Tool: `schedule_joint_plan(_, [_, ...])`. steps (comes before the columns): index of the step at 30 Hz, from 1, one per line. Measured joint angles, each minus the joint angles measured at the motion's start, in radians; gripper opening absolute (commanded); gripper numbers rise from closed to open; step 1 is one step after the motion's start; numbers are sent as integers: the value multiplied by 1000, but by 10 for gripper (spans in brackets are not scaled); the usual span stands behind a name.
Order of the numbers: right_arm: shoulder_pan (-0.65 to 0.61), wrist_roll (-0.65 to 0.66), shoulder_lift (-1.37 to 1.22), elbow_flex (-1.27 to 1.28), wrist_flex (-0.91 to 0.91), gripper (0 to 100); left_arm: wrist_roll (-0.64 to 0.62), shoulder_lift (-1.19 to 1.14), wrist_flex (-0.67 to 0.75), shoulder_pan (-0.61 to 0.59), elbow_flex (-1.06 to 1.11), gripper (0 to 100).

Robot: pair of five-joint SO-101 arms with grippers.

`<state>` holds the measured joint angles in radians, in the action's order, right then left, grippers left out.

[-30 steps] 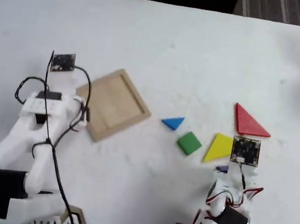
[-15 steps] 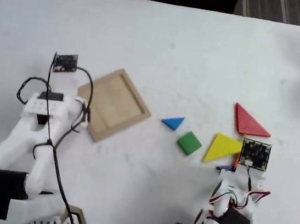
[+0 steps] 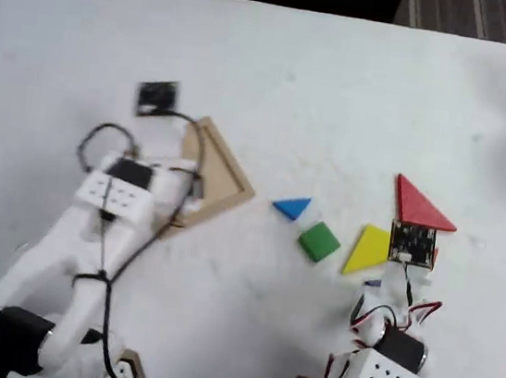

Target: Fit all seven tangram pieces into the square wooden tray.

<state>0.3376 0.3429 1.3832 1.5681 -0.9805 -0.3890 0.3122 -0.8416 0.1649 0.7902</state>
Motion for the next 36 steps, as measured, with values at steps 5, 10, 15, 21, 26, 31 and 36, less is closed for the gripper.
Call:
schedule_joint_plan(5, [0, 0, -8, 0, 3, 17, -55, -173, 20, 97, -167, 21])
schedule_joint_plan(10, [-3, 0, -8, 0, 3, 18, -60, -451, 20, 98, -364, 22])
schedule_joint_plan(15, [-3, 6, -8, 0, 3, 18, -61, -660, 6, 157, -499, 22])
schedule_joint_plan(21, [-3, 28, -8, 0, 3, 18, -60, -669, -94, 261, -528, 22])
schedule_joint_plan(26, [-3, 31, -8, 0, 3, 18, 26, -628, -163, 384, -483, 22])
schedule_joint_plan(31, [-3, 35, -8, 0, 3, 19, 196, -545, -167, 434, -387, 22])
schedule_joint_plan(36, [-3, 37, -8, 0, 3, 20, 215, -423, -201, 379, -331, 22])
